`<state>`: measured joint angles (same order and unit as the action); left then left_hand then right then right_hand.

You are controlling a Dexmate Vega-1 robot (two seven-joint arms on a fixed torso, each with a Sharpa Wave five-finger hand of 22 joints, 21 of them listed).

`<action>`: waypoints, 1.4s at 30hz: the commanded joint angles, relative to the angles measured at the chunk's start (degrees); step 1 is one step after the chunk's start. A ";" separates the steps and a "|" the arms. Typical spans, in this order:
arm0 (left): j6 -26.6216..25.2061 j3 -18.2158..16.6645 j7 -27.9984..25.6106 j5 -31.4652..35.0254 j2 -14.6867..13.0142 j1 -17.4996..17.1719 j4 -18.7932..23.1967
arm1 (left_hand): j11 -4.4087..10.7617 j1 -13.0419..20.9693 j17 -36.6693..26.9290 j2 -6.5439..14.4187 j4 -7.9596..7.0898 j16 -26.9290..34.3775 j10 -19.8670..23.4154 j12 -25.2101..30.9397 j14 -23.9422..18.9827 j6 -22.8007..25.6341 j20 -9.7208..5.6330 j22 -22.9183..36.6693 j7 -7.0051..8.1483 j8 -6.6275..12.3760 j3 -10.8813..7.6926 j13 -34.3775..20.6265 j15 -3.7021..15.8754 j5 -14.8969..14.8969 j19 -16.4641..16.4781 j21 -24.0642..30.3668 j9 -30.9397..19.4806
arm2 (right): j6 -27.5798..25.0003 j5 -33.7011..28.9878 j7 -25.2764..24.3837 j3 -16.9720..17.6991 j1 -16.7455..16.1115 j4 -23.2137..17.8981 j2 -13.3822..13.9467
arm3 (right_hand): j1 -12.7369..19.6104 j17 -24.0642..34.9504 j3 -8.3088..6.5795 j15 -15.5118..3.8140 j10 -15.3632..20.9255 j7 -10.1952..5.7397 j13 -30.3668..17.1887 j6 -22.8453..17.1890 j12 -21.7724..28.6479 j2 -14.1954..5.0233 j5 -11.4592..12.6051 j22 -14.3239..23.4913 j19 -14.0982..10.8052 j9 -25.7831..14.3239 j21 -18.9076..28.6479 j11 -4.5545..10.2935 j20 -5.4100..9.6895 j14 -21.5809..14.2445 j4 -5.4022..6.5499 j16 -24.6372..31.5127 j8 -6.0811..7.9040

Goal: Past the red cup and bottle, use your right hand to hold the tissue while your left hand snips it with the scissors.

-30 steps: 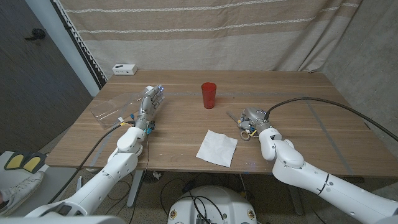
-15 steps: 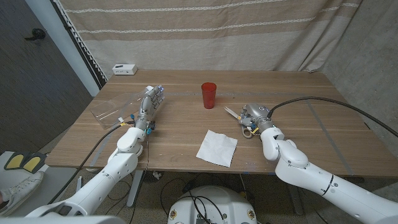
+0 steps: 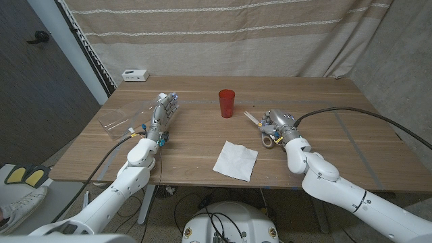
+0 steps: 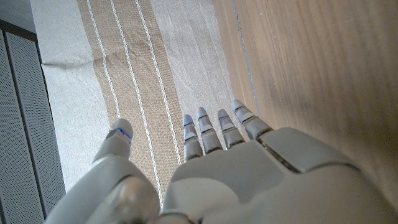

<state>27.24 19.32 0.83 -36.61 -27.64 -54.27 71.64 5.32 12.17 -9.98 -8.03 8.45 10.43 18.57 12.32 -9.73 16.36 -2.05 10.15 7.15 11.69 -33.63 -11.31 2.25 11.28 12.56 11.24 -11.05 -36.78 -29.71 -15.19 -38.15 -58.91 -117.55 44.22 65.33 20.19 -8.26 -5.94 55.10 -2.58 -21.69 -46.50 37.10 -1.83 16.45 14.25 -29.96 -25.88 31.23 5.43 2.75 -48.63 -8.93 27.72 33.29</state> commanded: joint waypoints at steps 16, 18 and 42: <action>-0.54 0.23 0.69 -0.01 -0.02 0.89 -0.68 | 0.09 -0.11 -0.20 0.39 -0.06 0.18 0.52 0.33 0.03 0.45 -5.52 0.12 0.21 0.01 0.23 -0.14 5.82 0.39 -0.25 0.14 -0.23 | 5.84 11.75 -5.22 4.94 -1.83 0.43 -1.06 | 8.04 -0.50 -0.56 -7.92 5.03 -0.45 -0.07 -0.46 0.08 -6.84 -1.01 0.17 0.51 -0.03 1.15 4.29 1.93 -1.10 0.30 -1.01 0.78; -0.48 0.25 0.83 -0.04 0.06 1.07 -0.93 | 0.12 -0.11 -0.20 0.39 -0.06 0.17 0.54 0.33 0.06 0.46 -5.51 0.12 0.19 0.02 0.24 -0.14 5.80 0.40 -0.26 0.13 -0.23 | 5.78 11.80 -5.28 4.75 -1.54 0.50 -0.95 | 8.04 -0.56 -0.59 -7.93 5.02 -0.39 -0.13 -0.57 0.08 -6.82 -1.15 0.16 0.55 0.01 1.23 4.30 1.94 -1.25 0.33 -1.08 0.86; 5.64 -0.47 -2.19 1.61 3.33 1.47 -3.97 | 1.38 0.61 -0.14 0.66 0.25 0.53 3.82 1.39 -1.30 3.38 -6.13 0.08 0.49 1.03 0.00 -0.14 7.01 0.72 0.19 0.24 -0.25 | 8.73 16.71 -9.01 7.62 -2.77 -0.50 -1.36 | 8.24 -0.92 -0.94 -7.92 5.38 -0.45 -0.49 -0.63 0.07 -6.64 -2.49 0.11 0.92 0.28 2.13 4.18 1.90 -2.21 0.46 -1.79 1.32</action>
<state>30.07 19.45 1.24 -36.03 -25.63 -52.23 68.22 6.85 12.39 -9.98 -7.80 8.45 10.43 21.57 13.21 -10.26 19.06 -2.06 10.15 7.75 12.32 -33.63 -11.31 2.35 11.67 12.56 11.24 -11.05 -29.61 -15.62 -22.66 -32.11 -60.83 -117.66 43.23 65.79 19.13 -8.72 -6.68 55.61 -2.78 -22.08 -46.70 36.94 -1.37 14.14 14.24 -29.37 -25.47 33.07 5.14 2.76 -50.18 -8.44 26.04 34.35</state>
